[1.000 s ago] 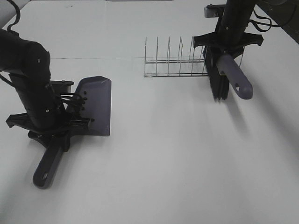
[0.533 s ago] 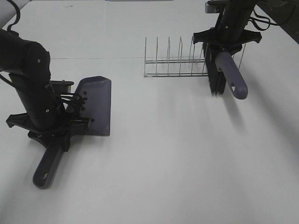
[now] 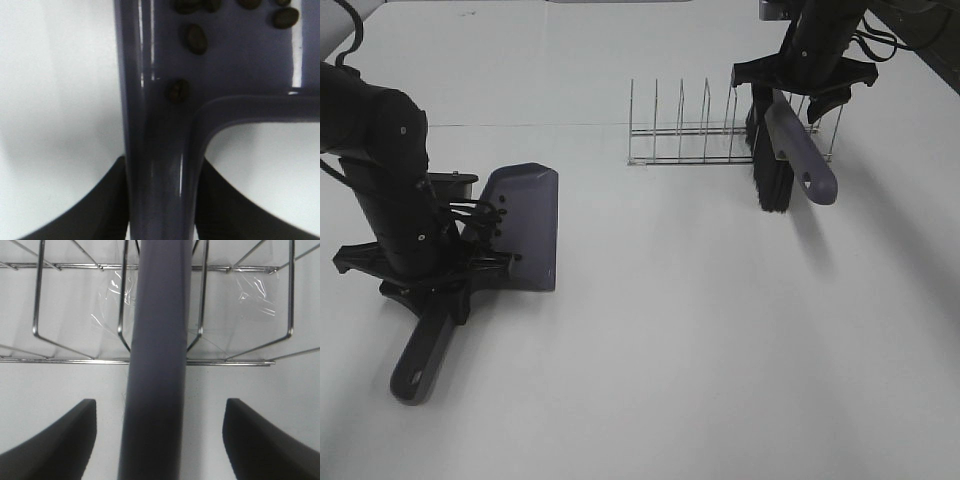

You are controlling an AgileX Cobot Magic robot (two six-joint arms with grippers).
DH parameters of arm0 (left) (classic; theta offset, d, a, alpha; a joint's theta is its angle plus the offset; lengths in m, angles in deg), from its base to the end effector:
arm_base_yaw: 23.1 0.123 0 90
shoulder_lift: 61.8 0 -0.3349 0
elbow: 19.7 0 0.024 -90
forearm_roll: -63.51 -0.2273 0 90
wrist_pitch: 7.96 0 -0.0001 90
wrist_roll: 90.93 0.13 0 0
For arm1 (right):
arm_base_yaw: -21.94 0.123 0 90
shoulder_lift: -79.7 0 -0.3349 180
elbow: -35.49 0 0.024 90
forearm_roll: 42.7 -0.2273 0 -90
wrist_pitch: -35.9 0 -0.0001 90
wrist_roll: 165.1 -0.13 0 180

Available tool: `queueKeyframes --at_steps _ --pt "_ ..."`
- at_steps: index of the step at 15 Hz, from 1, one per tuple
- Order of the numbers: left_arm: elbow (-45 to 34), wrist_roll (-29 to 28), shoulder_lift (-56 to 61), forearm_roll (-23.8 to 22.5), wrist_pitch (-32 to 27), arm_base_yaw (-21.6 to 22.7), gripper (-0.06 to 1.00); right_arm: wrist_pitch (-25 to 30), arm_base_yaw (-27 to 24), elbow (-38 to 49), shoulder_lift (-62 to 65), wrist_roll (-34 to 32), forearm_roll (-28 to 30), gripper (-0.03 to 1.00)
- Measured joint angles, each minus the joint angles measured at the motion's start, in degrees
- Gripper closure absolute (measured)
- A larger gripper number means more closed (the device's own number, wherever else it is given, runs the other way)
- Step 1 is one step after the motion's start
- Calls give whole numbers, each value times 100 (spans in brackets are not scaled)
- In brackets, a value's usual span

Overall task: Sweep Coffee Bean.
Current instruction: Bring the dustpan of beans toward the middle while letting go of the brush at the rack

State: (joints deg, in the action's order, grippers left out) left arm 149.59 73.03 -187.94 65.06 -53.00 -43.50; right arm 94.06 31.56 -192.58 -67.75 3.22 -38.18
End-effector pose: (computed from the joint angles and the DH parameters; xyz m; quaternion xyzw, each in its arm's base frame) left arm 0.3423 -0.1299 0.1141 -0.0283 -0.9994 0.0038 0.0186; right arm 0.5537 0.0850 0.1700 0.0037 0.9802 -0.0003 0.1981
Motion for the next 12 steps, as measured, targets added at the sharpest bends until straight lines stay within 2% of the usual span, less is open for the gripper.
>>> queueKeyframes --at_steps 4,7,8,9,10,12 --pt "0 0 0 0 0 0 59 63 0 -23 401 0 6 33" --pt "0 0 29 0 0 0 59 779 0 -40 934 52 -92 33" --pt "0 0 57 0 11 0 59 1031 0 -40 1077 115 -321 33" --pt "11 0 109 0 103 0 59 1134 80 23 1266 418 -957 33" --pt "52 0 132 57 132 0 59 1140 252 138 1341 539 -1106 33" --pt "166 0 206 178 132 -23 59 1146 602 350 1415 613 -1037 33"
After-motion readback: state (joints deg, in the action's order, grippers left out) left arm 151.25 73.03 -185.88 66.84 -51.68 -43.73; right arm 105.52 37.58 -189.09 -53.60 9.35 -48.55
